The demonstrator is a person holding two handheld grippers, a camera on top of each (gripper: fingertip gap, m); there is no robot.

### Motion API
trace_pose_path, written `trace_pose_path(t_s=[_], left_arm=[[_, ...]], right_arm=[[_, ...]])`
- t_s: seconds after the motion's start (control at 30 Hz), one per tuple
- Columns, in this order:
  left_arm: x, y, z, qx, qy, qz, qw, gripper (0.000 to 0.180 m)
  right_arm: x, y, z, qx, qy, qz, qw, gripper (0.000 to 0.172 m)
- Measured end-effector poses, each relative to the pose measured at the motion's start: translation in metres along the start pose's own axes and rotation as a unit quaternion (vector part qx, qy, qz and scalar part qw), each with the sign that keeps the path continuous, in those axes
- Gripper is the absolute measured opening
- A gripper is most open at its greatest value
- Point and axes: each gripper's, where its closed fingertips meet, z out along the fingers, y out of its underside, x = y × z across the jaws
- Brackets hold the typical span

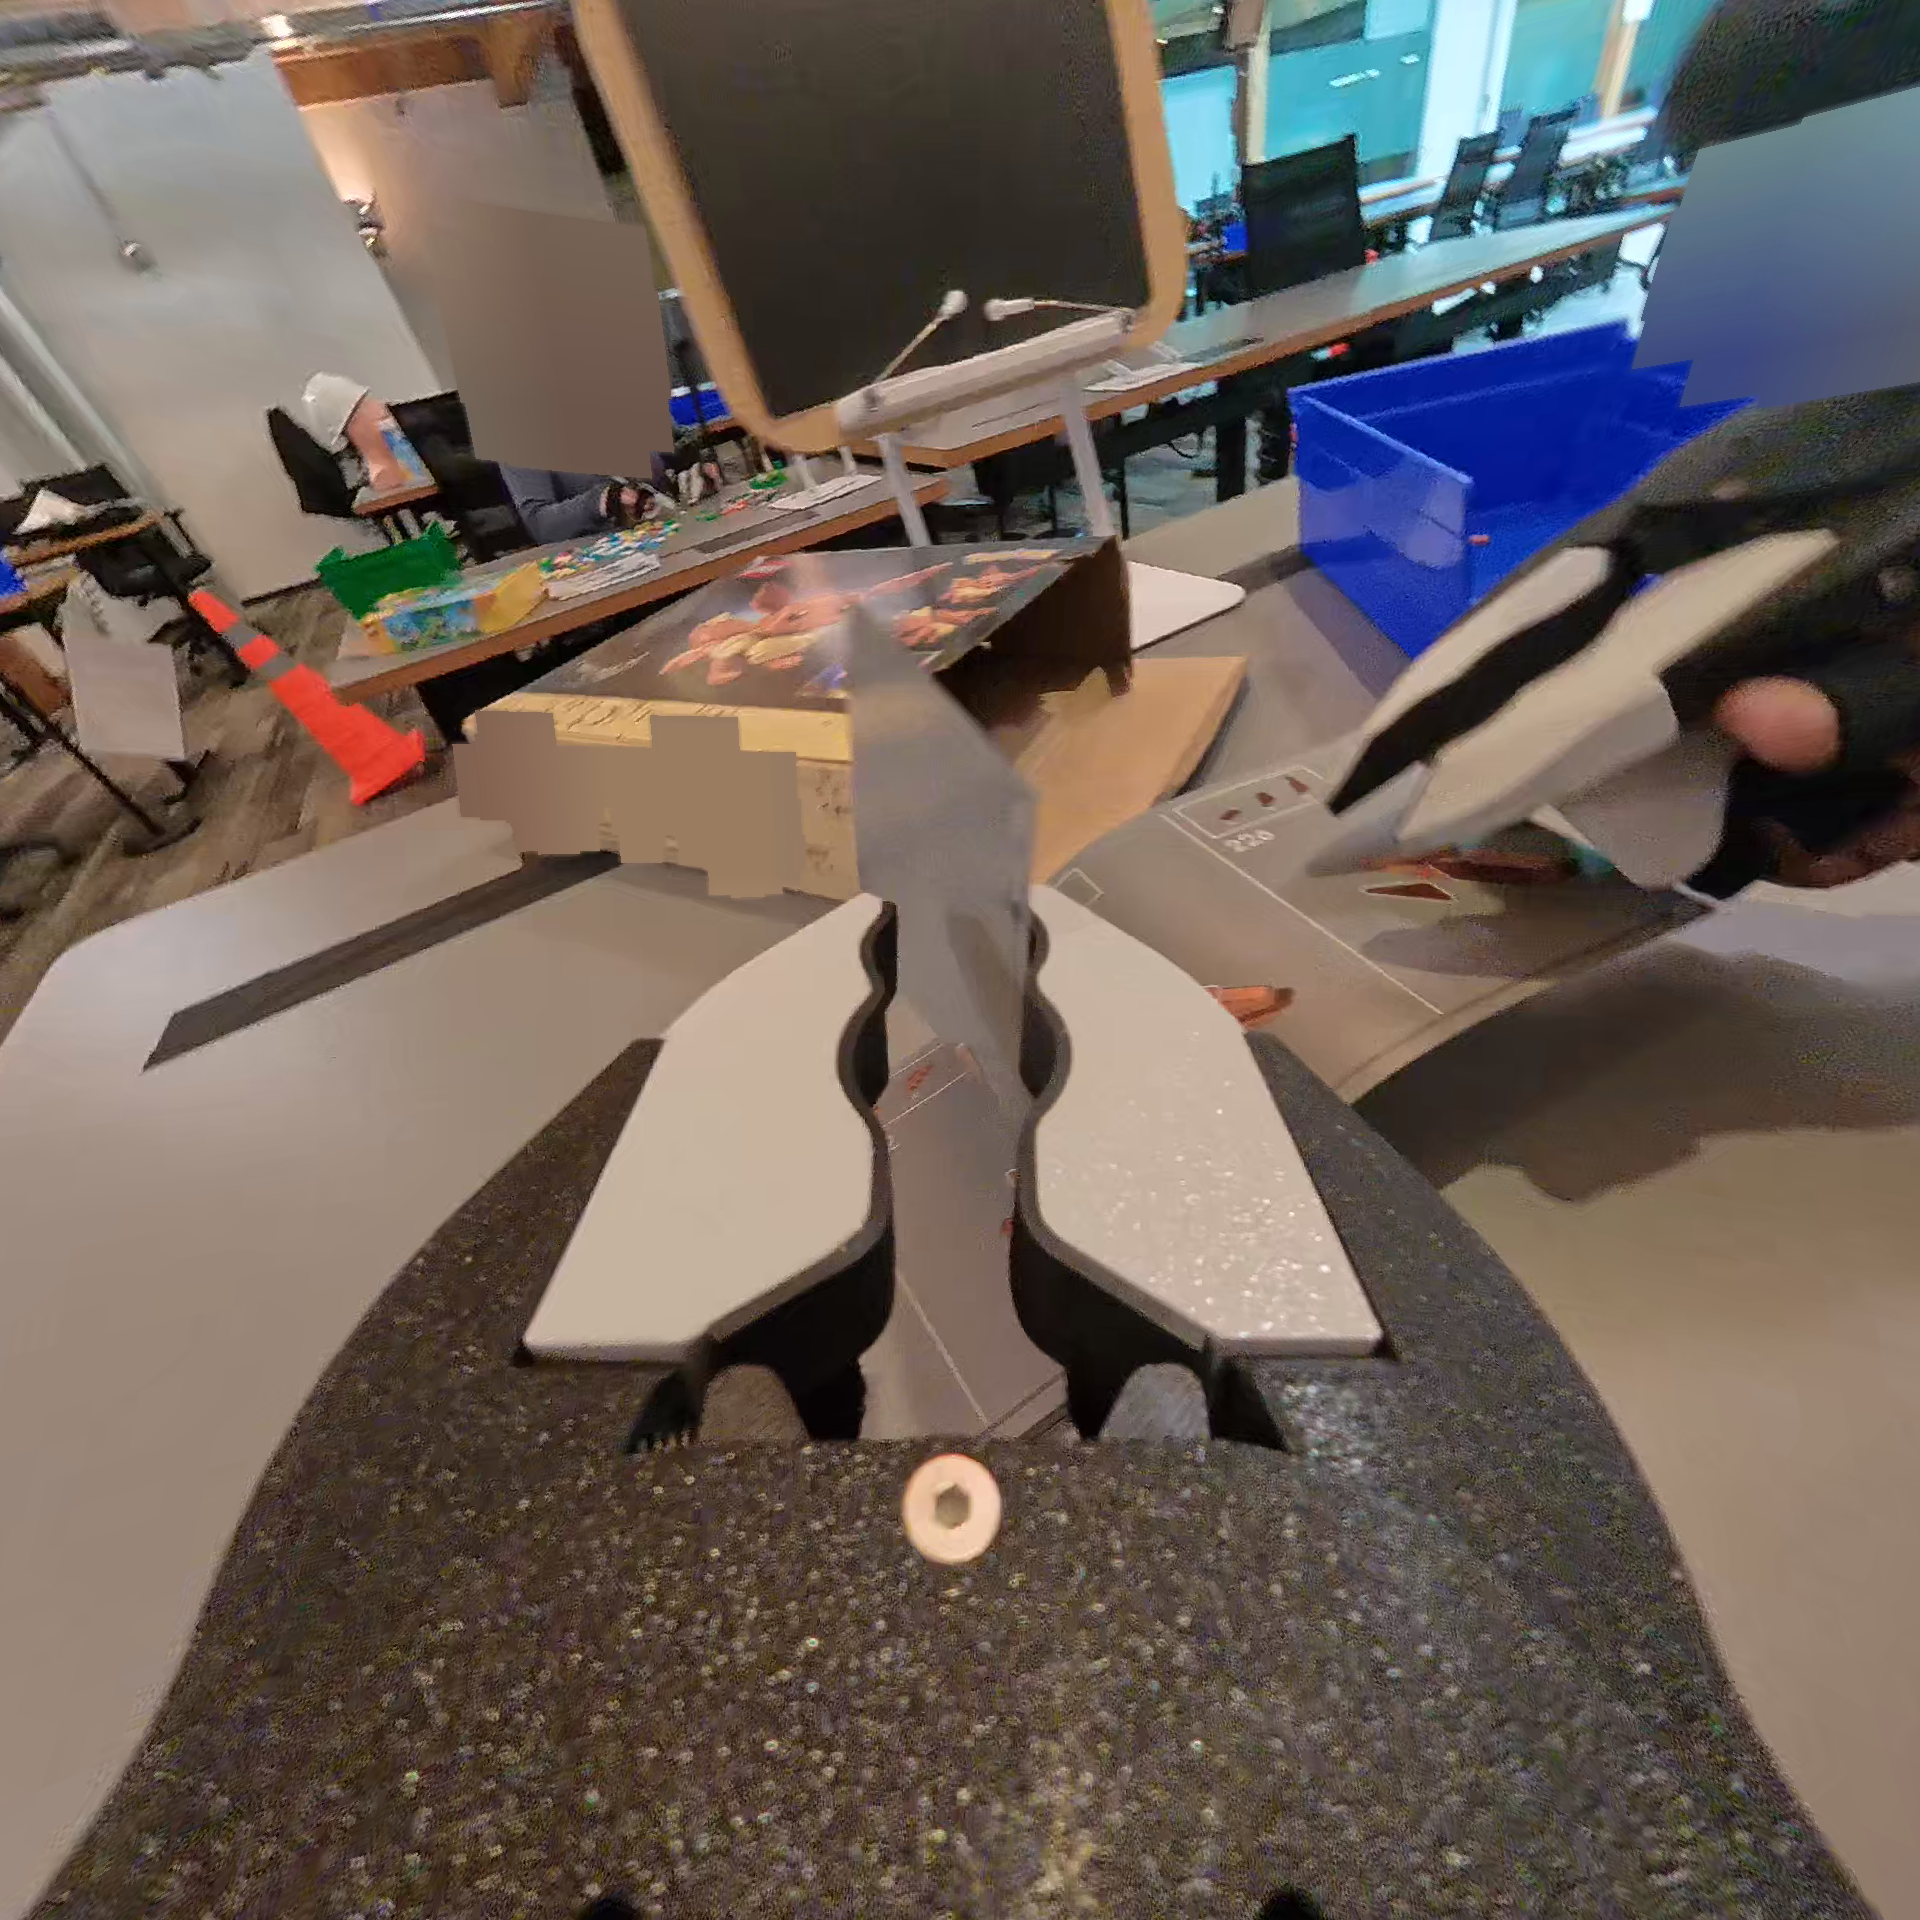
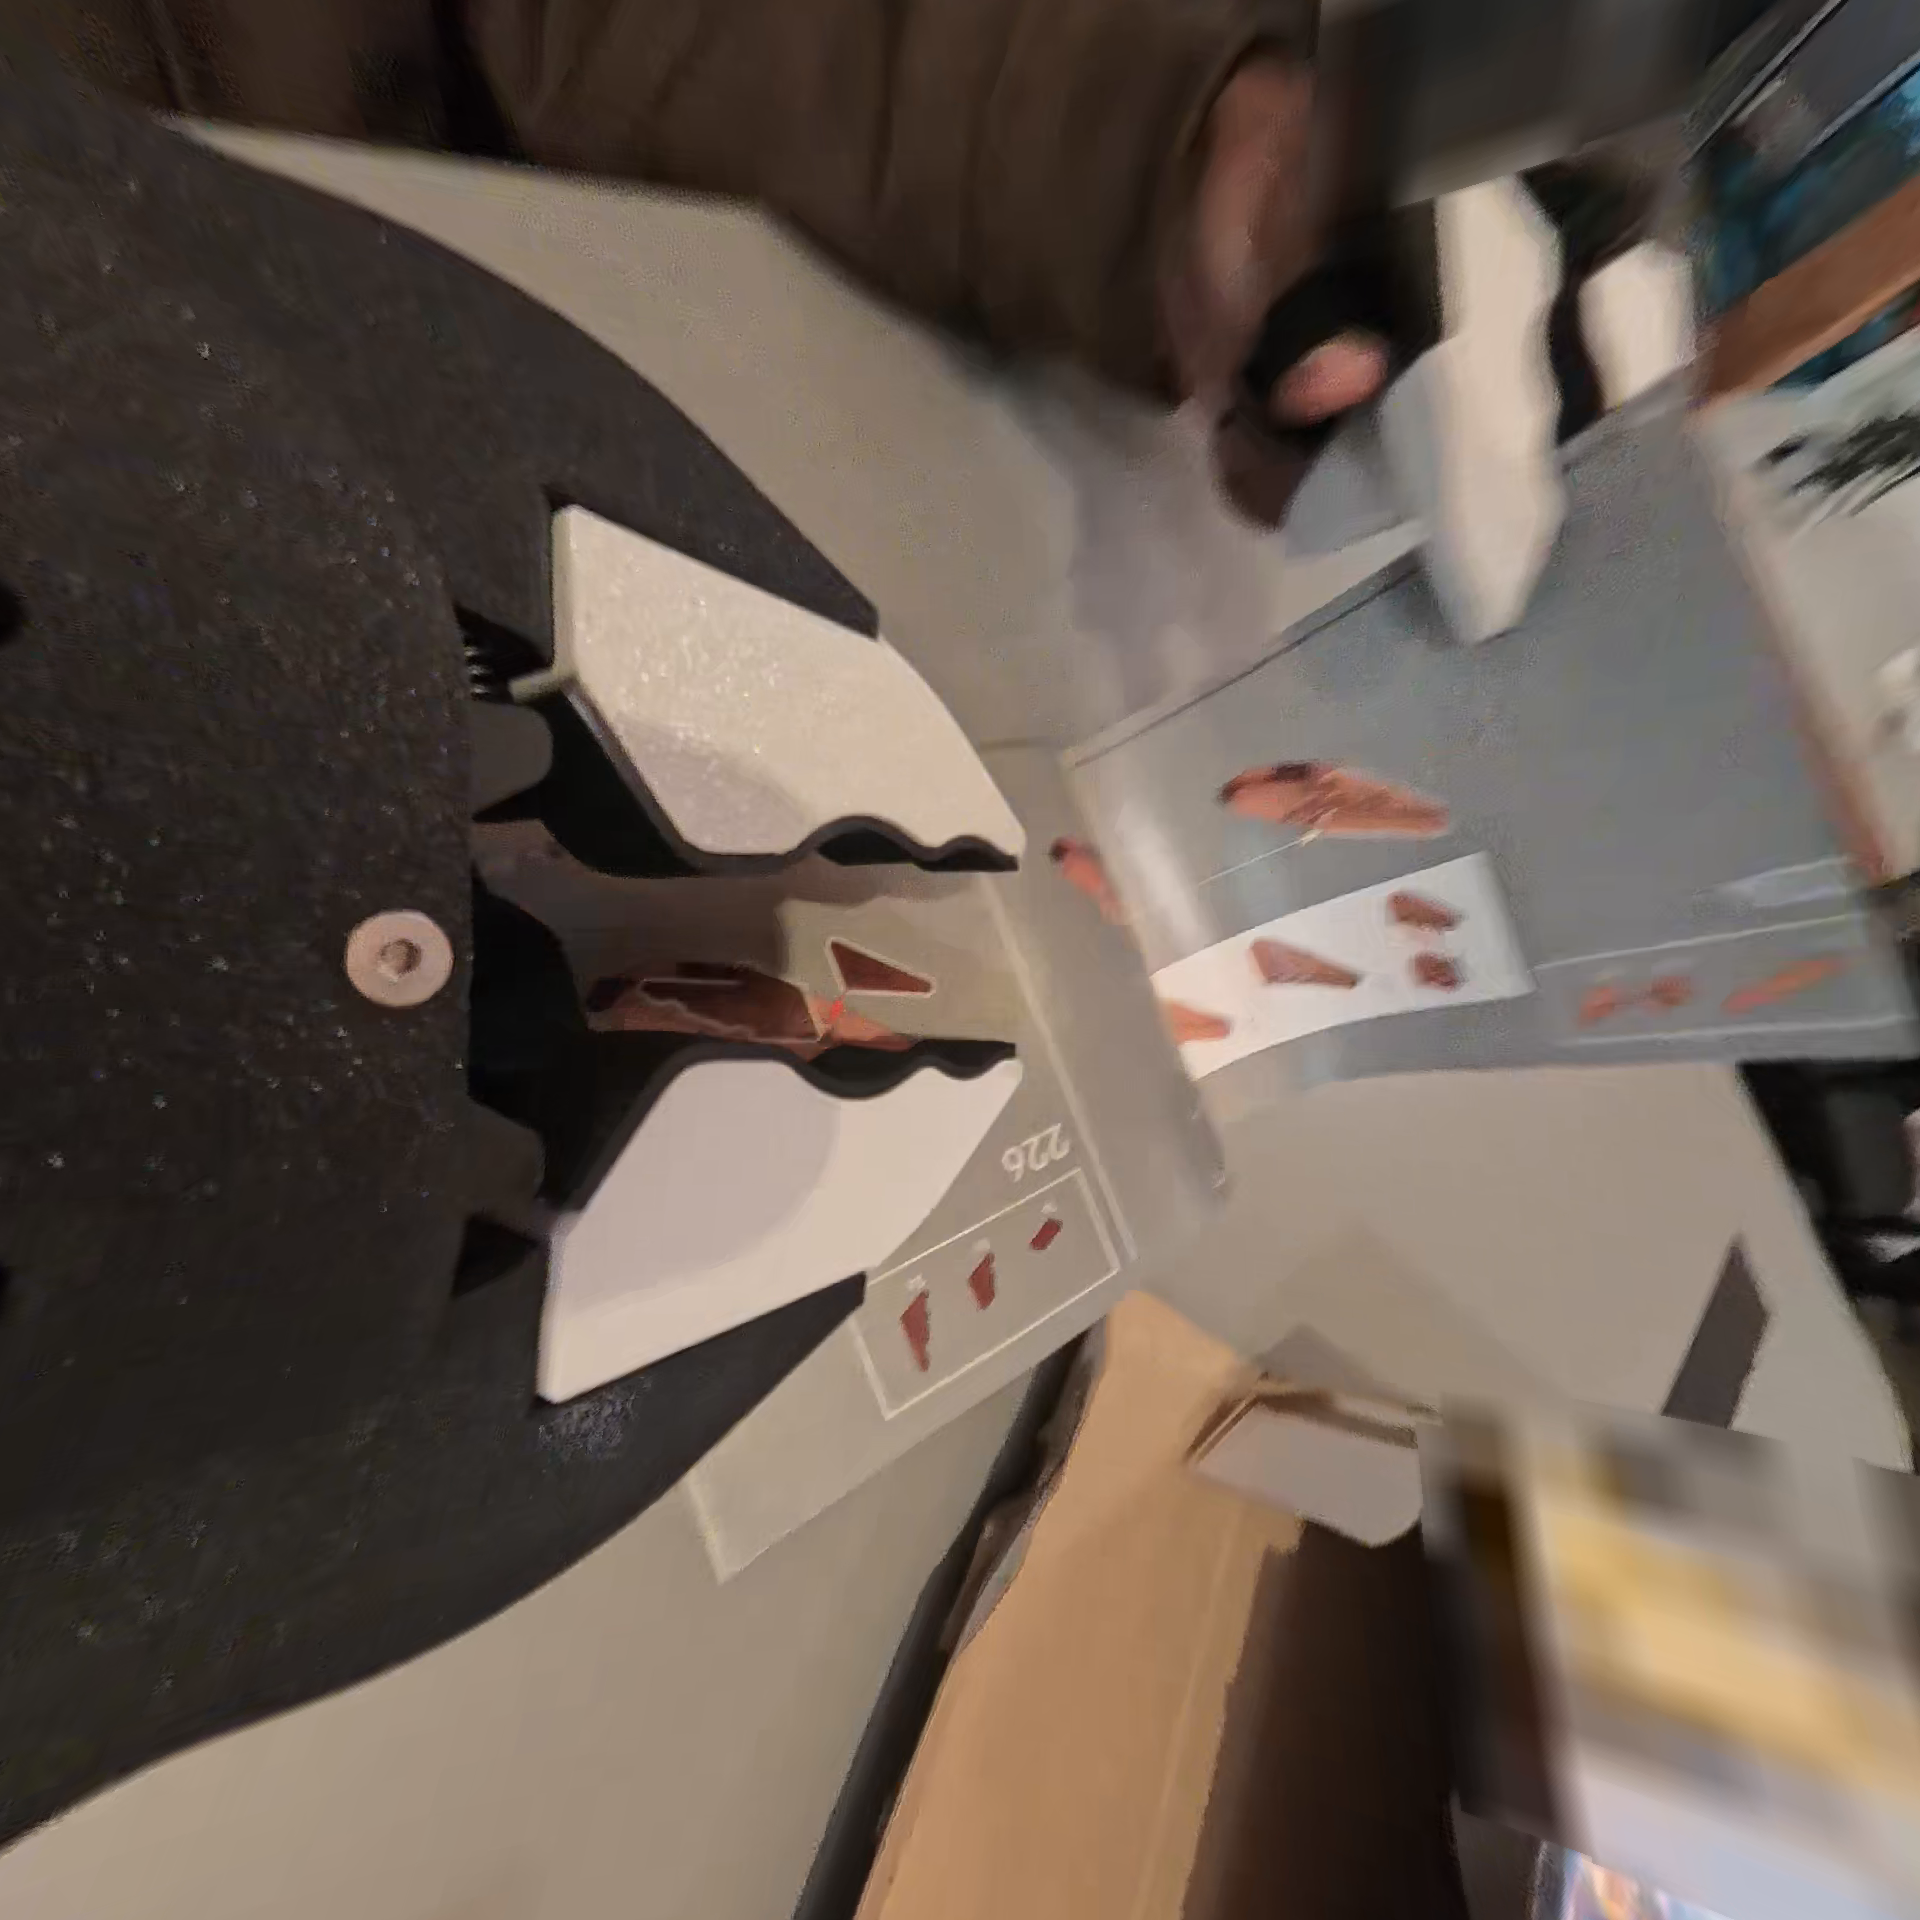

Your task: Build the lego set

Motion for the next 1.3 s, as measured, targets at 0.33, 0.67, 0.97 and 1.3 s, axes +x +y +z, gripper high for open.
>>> trace_pose_path(t_s=[0.33,0.67,0.97,1.3], left_arm=[[-0.015,0.007,-0.007,-0.004,-0.01,-0.023,1.0,0.0],[-0.016,-0.001,-0.013,0.026,0.006,-0.057,0.998,0.0],[-0.028,0.005,-0.013,0.014,-0.026,-0.073,0.997,0.006],[-0.052,-0.02,-0.043,0.04,-0.161,0.004,0.986,0.048]], right_arm=[[0.004,0.019,0.0,-0.055,0.065,-0.086,0.993,0.03],[0.007,0.015,-0.007,-0.045,0.073,-0.093,0.992,0.024],[0.008,0.034,-0.006,-0.112,0.079,-0.143,0.98,0.0],[0.014,0.069,-0.001,-0.204,0.077,-0.159,0.963,0.0]])
